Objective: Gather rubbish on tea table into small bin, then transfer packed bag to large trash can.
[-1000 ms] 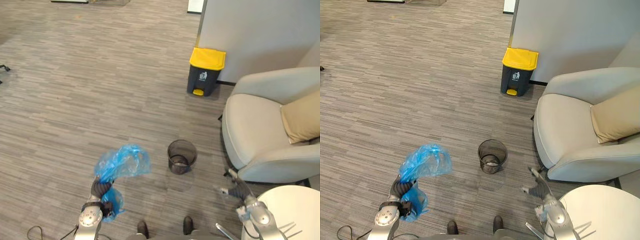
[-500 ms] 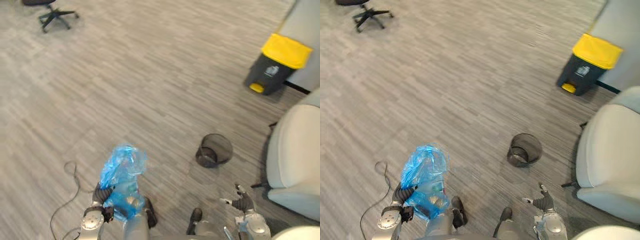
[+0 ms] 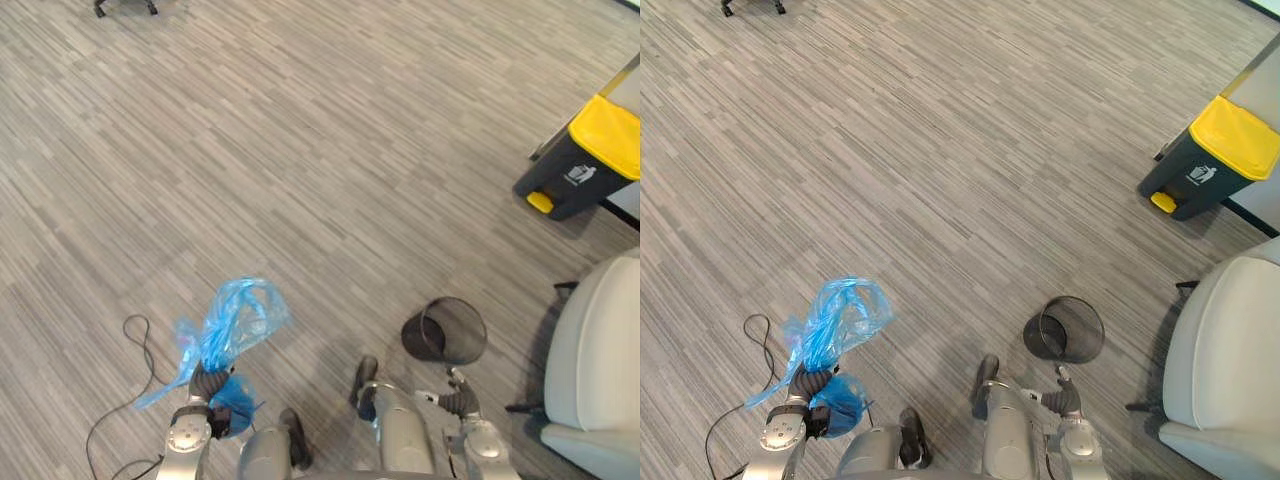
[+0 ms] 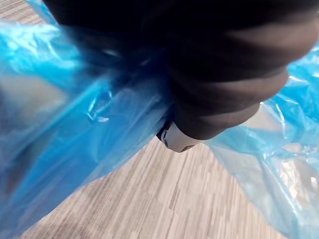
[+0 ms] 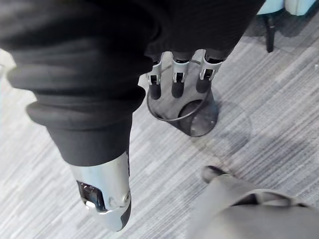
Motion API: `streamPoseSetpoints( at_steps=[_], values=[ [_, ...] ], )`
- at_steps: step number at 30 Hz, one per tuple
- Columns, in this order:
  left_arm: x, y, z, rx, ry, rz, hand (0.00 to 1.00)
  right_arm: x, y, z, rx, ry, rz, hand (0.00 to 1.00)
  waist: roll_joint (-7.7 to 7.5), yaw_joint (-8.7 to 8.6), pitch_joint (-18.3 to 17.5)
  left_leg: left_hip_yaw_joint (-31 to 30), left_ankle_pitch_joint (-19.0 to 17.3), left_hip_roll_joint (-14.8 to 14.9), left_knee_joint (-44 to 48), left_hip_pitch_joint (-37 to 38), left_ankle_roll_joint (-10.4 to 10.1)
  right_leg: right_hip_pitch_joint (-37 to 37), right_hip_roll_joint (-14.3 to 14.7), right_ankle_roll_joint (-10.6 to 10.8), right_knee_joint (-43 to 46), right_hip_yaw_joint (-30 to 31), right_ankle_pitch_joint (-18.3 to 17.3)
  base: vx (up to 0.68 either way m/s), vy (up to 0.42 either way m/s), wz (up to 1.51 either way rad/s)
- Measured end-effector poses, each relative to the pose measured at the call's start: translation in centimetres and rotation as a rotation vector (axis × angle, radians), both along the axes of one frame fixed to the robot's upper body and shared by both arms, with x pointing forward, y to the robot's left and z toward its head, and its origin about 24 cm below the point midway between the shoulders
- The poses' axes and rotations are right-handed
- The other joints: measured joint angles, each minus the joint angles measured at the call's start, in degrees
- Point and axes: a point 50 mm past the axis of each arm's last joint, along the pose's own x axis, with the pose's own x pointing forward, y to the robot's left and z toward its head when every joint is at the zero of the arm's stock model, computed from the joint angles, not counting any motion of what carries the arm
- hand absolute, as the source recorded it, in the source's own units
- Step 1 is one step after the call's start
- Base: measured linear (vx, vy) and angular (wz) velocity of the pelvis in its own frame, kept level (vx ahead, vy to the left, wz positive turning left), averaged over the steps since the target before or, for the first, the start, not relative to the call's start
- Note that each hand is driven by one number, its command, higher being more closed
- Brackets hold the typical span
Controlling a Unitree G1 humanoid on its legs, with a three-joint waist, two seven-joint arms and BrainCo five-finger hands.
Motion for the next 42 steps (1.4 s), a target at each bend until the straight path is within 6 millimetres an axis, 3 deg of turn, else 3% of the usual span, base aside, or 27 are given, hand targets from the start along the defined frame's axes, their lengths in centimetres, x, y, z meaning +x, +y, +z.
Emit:
streamPoseSetpoints(
  at_steps=[1, 2, 3, 5, 6, 8, 10, 12, 13, 14, 15, 17, 20, 21, 22, 24, 27, 29, 30, 31, 34, 35, 36, 37, 38, 39, 42],
  values=[
    [-0.2, -0.5, -0.3, -0.017, 0.006, -0.001, 1.0, -0.8, -0.2, -0.3, -0.004, 0.024, 0.001, 0.0, 1.74, -0.56, -0.4, -0.4, -1.9, 1.9, 0.7, 2.4, -3.1, 0.3, 1.2, -1.0, 3.8, -0.5, 0.8, 0.58, -0.177, 0.25],
    [-0.5, -0.7, -0.4, -0.023, 0.011, 0.003, 1.0, -0.8, -0.2, -0.3, -0.006, 0.028, 0.005, 0.0, 2.66, -0.3, -0.6, -0.4, -2.3, 3.5, 3.3, 2.2, -3.8, 1.0, 1.9, -2.2, 4.9, -0.8, -0.2, 0.75, -0.211, 0.0],
    [-0.6, -1.0, -0.6, -0.036, 0.015, 0.008, 1.0, -0.3, -0.1, -0.1, -0.011, 0.019, 0.015, 0.0, 3.88, -0.17, -0.3, -0.1, -1.4, 8.0, 13.7, -0.5, -5.4, 2.9, 3.3, -4.4, 7.1, -1.9, -2.2, 0.65, -0.205, -0.18],
    [-0.8, -2.0, -0.9, -0.078, 0.014, 0.023, 1.0, 0.3, -0.2, 0.8, -0.031, -0.025, 0.032, 0.0, 4.32, 0.01, -0.2, -0.7, 10.8, 14.1, 33.3, -6.1, -0.9, 9.0, 6.8, -5.3, 5.2, -1.7, -4.4, 0.69, -0.22, -0.48],
    [-1.2, -2.9, -1.1, -0.108, 0.021, 0.024, 1.0, 1.1, -0.3, 1.7, -0.041, -0.077, 0.035, 0.0, 4.03, 1.52, 0.0, -2.2, 8.6, 15.5, 40.6, -8.8, -0.8, 13.3, 8.2, -5.9, 2.7, 0.9, -4.9, 0.6, -0.114, -0.88],
    [-0.4, -3.6, -0.6, -0.123, -0.018, 0.01, 1.0, 2.3, -0.5, 2.9, -0.054, -0.15, 0.038, 0.0, 2.78, 2.86, 0.3, -3.7, 4.0, 14.0, 43.5, -13.9, -0.5, 17.5, 8.7, -5.8, -0.8, 5.2, -5.6, 0.59, -0.013, -1.19],
    [0.3, -3.5, 0.2, -0.116, -0.061, 0.005, 1.0, 2.5, -0.5, 3.3, -0.06, -0.175, 0.036, 0.0, 2.21, 4.5, 0.4, -5.3, 2.2, 11.9, 38.0, -19.0, 0.9, 20.7, 8.9, -4.9, -4.1, 9.4, -6.5, 0.49, 0.082, -1.1],
    [0.4, -3.4, 0.4, -0.114, -0.077, 0.01, 1.0, 2.4, -0.6, 3.3, -0.064, -0.174, 0.026, 0.0, 2.22, 5.19, 0.4, -10.6, 2.5, 8.7, 26.1, -22.6, 0.4, 23.4, 8.5, -2.0, -4.9, 13.5, -9.0, 0.48, 0.231, -1.02],
    [0.5, -3.5, 0.5, -0.12, -0.082, 0.011, 1.0, 2.2, -0.7, 3.2, -0.069, -0.168, 0.021, 0.0, 2.67, 5.8, 0.2, -15.0, 3.9, 7.0, 17.4, -22.8, -1.4, 23.8, 8.3, 0.0, -3.8, 15.7, -11.3, 0.48, 0.348, -1.37],
    [0.0, -4.0, 0.1, -0.14, -0.07, 0.021, 1.0, 1.8, -1.1, 3.1, -0.078, -0.159, 0.02, 0.0, 4.83, 6.53, -0.7, -21.0, 7.5, 6.8, 4.1, -20.6, -4.9, 23.7, 9.6, 2.3, -1.4, 18.4, -14.4, 0.47, 0.41, -1.47],
    [-0.2, -4.1, -0.4, -0.143, -0.04, 0.022, 1.0, 1.2, -0.1, 2.2, -0.04, -0.119, -0.002, 0.0, 2.85, 6.78, -1.2, -19.1, 10.6, 6.2, 6.5, -19.8, -5.0, 23.4, 8.1, 3.8, 1.6, 21.7, -17.4, 0.47, 0.394, -1.14],
    [-0.1, -3.9, -0.3, -0.135, -0.04, 0.02, 1.0, 0.2, 0.8, 1.7, -0.008, -0.097, -0.014, 0.0, -0.2, 6.62, -2.8, -15.7, 6.7, 4.5, 8.6, -18.6, -3.5, 22.9, 5.1, 4.9, 3.9, 23.0, -17.9, 0.51, 0.289, -0.81],
    [-0.6, -3.5, -0.3, -0.118, -0.034, 0.016, 1.0, 0.3, 1.5, 1.6, 0.014, -0.101, -0.01, 0.0, -0.99, 7.35, -2.8, -8.2, 0.4, 5.5, 11.1, -11.3, -1.3, 18.1, 1.8, 11.1, 18.9, 21.8, -14.8, 0.45, 0.217, -1.29],
    [-0.6, -3.3, 0.0, -0.097, -0.041, -0.007, 1.0, 0.5, 1.7, 1.6, 0.018, -0.104, -0.004, 0.0, -0.08, 6.99, -2.4, -5.1, -1.8, 6.5, 10.7, -7.7, -0.8, 12.3, -0.2, 12.6, 29.6, 17.7, -14.1, 0.3, 0.127, -0.84],
    [-0.4, -3.3, 0.2, -0.089, -0.046, -0.019, 1.0, 0.7, 1.8, 1.7, 0.019, -0.107, -0.003, 0.0, -0.43, 6.71, -2.6, -4.0, -2.3, 6.9, 10.3, -6.5, -0.8, 10.8, -0.7, 11.6, 31.8, 15.6, -14.4, 0.36, 0.096, -0.88],
    [-0.2, -2.6, 0.5, -0.06, -0.052, -0.025, 1.0, 1.4, 2.1, 1.7, 0.023, -0.112, 0.01, 0.0, -0.39, 5.64, -2.6, 1.0, -3.9, 8.3, 6.6, -0.8, -2.3, 3.9, -1.1, 5.6, 32.0, 6.4, -16.2, 0.44, -0.017, -0.89],
    [0.2, -1.8, 0.0, -0.043, -0.025, -0.012, 1.0, 2.7, 1.9, 1.1, 0.016, -0.081, 0.032, 0.0, 0.3, 3.93, -2.2, 4.4, -3.7, 10.2, 1.8, 4.4, -3.6, -1.7, 1.9, 2.7, 19.5, -0.8, -14.9, 0.44, -0.055, -0.81],
    [0.9, -1.5, -0.6, -0.034, 0.007, -0.004, 1.0, 2.8, 1.4, 0.7, 0.002, -0.05, 0.035, 0.0, 0.97, 2.82, -1.7, 4.6, -2.6, 10.5, -1.8, 8.3, -5.6, -3.8, 6.0, 0.6, 4.5, -2.4, -5.8, 0.67, -0.13, -0.33],
    [0.7, -0.8, -0.8, -0.017, 0.03, 0.004, 1.0, 2.1, 1.1, 0.3, -0.005, -0.021, 0.031, 0.0, -0.28, 2.12, -2.4, 4.1, -2.5, 9.4, -2.7, 11.1, -6.6, -2.4, 7.8, -5.0, -3.8, -1.9, 7.9, 0.71, -0.123, -0.64],
    [0.5, -1.1, -1.3, -0.037, 0.048, 0.018, 1.0, 2.6, 0.1, 0.5, -0.034, -0.013, 0.034, 0.0, 3.16, 2.78, -1.9, 2.7, -1.2, 12.1, -0.8, 11.7, -7.4, -1.5, 11.0, -8.0, -3.2, -1.3, 8.5, 0.57, -0.081, -0.66],
    [1.4, -1.8, -1.0, -0.055, 0.019, 0.009, 1.0, 3.0, -1.1, 0.7, -0.055, -0.013, 0.009, 0.0, 3.44, 0.9, -1.7, -2.4, 1.6, 9.5, -2.4, 11.0, -7.5, -1.4, 8.7, -7.7, 3.5, 0.2, 0.7, 0.49, -0.109, -0.27],
    [1.3, -2.1, -1.1, -0.067, 0.016, 0.013, 1.0, 2.5, -1.3, 0.5, -0.058, 0.001, 0.004, 0.0, 3.84, 0.81, -1.6, -3.0, 7.8, 10.6, 4.3, 10.4, -7.8, 1.3, 9.5, -6.7, 5.9, -0.1, -3.3, 0.42, -0.147, -0.14],
    [1.1, -2.2, -1.2, -0.073, 0.021, 0.016, 1.0, 2.3, -1.3, 0.5, -0.059, 0.005, 0.005, 0.0, 3.91, 1.33, -1.6, -3.7, 9.2, 11.4, 8.7, 9.9, -7.6, 3.1, 10.0, -6.2, 5.5, 0.2, -4.8, 0.44, -0.139, -0.41],
    [0.6, -2.5, -1.5, -0.088, 0.031, 0.027, 1.0, 2.3, -1.1, 0.5, -0.061, 0.001, 0.02, 0.0, 4.54, 1.95, -1.2, -5.2, 15.2, 13.6, 19.6, 6.5, -4.6, 6.8, 11.6, -6.4, 4.0, 1.3, -6.0, 0.44, -0.026, -0.64],
    [0.0, -3.0, -1.9, -0.106, 0.045, 0.033, 1.0, 2.6, -0.6, 0.8, -0.057, -0.022, 0.037, 0.0, 4.9, 2.86, -0.9, -9.0, 15.1, 15.1, 33.9, 0.4, -2.8, 11.5, 13.0, -7.3, 0.8, 3.1, -7.0, 0.49, 0.028, -0.68],
    [-0.2, -3.2, -1.9, -0.114, 0.041, 0.036, 1.0, 2.6, -0.2, 0.8, -0.046, -0.028, 0.032, 0.0, 4.87, 3.23, -0.8, -10.7, 9.8, 14.9, 40.7, -4.6, -2.4, 13.8, 13.7, -7.6, -0.7, 4.1, -8.0, 0.39, 0.074, -0.56],
    [-0.2, -3.6, -1.8, -0.129, 0.036, 0.022, 1.0, 3.1, 0.5, 1.1, -0.027, -0.054, 0.029, 0.0, 3.62, 6.0, -0.1, -11.7, 3.0, 10.4, 37.9, -16.2, -0.9, 21.5, 13.9, -6.4, -5.5, 8.1, -9.4, 0.39, 0.073, -0.58]
  ],
)
